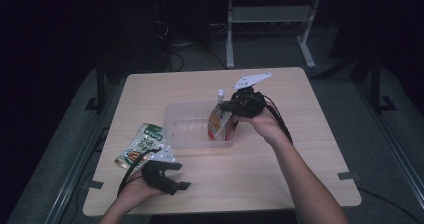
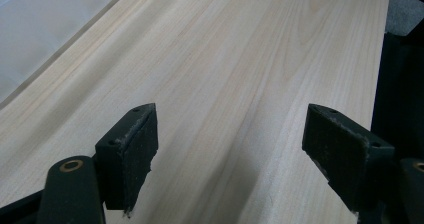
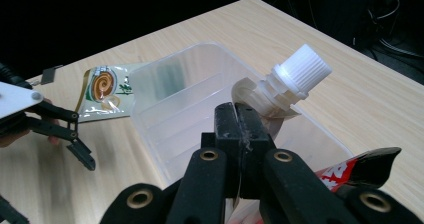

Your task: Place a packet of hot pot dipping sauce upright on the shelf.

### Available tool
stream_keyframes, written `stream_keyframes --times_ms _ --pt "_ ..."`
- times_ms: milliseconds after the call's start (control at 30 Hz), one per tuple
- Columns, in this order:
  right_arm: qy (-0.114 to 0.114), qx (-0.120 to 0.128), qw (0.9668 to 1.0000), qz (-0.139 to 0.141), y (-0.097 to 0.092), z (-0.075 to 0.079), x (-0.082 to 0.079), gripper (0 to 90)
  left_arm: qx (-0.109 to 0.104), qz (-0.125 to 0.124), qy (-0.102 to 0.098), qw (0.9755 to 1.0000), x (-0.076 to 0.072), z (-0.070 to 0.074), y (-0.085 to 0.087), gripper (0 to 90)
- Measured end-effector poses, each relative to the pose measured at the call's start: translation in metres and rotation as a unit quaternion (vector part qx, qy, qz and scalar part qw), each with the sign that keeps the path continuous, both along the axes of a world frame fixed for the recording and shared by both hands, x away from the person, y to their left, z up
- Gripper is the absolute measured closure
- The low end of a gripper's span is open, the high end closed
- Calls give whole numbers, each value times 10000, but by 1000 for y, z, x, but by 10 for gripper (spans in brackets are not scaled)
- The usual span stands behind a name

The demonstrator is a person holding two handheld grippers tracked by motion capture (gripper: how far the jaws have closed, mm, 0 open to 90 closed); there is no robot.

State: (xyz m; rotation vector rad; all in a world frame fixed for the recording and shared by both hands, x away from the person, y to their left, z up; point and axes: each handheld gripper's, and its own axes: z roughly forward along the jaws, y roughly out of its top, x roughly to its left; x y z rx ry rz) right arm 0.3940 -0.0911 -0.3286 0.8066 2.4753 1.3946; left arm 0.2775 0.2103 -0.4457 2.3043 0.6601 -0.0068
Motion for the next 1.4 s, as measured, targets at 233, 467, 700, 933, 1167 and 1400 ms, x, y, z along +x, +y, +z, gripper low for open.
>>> stream_keyframes --times_ms 233,467,700,933,1167,1400 --pt "141 99 9998 -122 1 -9 7 894 11 -12 23 10000 0 -1 0 220" --pt "236 130 9995 -135 5 -15 10 881 -42 45 58 10000 0 -3 -1 220" --pt "325 196 9992 -127 5 -17 10 805 -13 45 45 10000 1 -3 0 220" --pt "309 204 9993 -53 3 -14 6 666 -8 14 12 10000 1 -4 0 220" --pt "247 230 9993 -140 -7 -4 -6 473 17 20 -37 10000 2 -3 1 220" --pt "209 153 9997 -48 -18 1 -19 394 -10 54 -41 10000 1 -2 1 220"
